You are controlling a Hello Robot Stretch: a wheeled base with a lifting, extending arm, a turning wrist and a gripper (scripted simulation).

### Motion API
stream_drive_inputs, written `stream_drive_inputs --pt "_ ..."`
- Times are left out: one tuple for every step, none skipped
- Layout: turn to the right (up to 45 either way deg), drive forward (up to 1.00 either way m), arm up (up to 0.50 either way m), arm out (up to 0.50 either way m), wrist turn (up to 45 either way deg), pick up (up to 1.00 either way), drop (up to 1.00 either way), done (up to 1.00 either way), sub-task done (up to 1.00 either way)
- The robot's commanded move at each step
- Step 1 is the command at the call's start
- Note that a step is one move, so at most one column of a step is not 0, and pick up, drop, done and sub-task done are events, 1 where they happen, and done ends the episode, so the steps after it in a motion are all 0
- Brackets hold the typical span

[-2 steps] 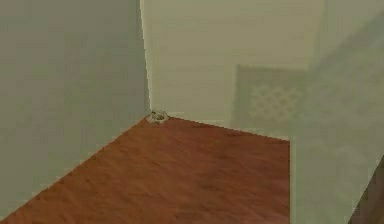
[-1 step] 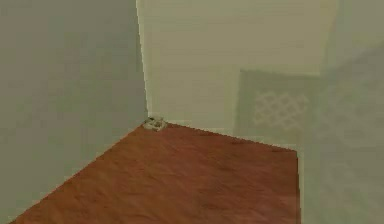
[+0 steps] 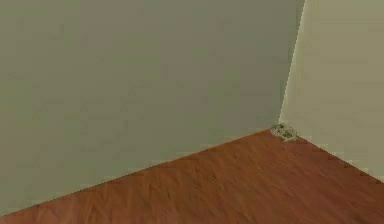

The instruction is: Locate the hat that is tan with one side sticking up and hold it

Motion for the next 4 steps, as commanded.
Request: stream_drive_inputs --pt "0.0 0.2 0.0 0.0 0.0 0.0 0.0 0.0 0.0" --pt "42.0 0.0 0.0 0.0 0.0 0.0 0.0 0.0 0.0" --pt "3.0 0.0 0.0 0.0 0.0 0.0 0.0 0.0 0.0" --pt "0.0 1.0 0.0 0.0 0.0 0.0 0.0 0.0 0.0"
